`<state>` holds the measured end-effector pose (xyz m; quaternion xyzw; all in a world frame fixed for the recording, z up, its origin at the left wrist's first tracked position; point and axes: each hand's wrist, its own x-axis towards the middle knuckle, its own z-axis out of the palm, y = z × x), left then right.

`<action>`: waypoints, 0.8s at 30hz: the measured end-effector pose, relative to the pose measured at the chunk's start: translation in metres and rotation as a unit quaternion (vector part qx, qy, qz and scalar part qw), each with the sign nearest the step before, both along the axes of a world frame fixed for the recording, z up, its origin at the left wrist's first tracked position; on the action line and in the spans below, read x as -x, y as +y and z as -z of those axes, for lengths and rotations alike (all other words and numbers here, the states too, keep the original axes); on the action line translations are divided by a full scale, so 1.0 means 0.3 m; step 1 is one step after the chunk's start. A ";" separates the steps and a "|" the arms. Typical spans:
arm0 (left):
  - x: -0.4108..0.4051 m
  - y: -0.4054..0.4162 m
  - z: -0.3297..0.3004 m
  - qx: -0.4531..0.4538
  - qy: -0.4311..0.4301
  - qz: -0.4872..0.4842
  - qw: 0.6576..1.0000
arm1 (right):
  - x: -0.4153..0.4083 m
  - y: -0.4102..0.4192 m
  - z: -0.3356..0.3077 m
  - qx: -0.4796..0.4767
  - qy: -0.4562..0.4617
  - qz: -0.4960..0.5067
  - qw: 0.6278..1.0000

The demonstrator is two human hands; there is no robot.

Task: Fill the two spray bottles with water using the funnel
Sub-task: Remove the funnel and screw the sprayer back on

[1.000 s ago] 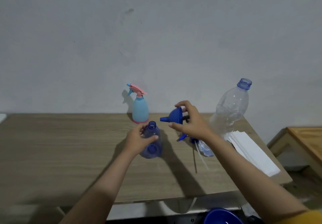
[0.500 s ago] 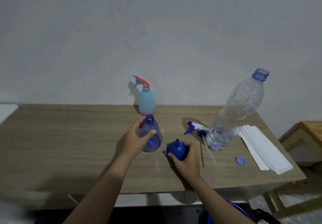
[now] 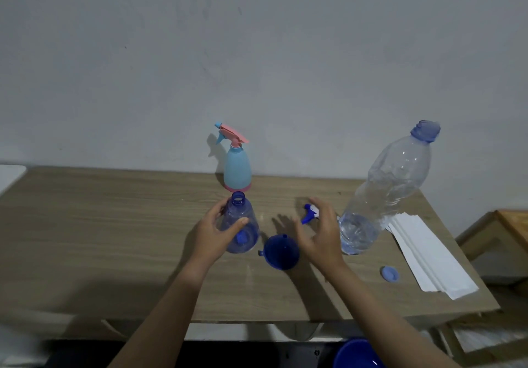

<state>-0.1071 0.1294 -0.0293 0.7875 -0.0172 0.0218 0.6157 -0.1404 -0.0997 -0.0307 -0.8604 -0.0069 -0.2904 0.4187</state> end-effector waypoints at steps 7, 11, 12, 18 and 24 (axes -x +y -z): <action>0.000 -0.011 0.004 0.022 0.011 -0.002 1.000 | -0.233 -0.082 0.058 0.023 0.334 0.131 0.933; -0.002 -0.016 0.003 0.033 0.008 -0.006 0.999 | -0.274 -0.082 0.087 0.106 0.390 0.176 0.898; -0.002 -0.014 0.005 0.034 0.009 -0.004 0.999 | -0.280 -0.082 0.096 0.107 0.395 0.177 0.895; 0.003 -0.027 0.001 0.066 0.006 -0.011 0.998 | -0.264 -0.075 0.129 0.084 0.395 0.135 0.905; 0.001 -0.028 0.003 0.067 -0.003 -0.004 0.998 | -0.252 -0.093 0.106 0.093 0.349 0.110 0.926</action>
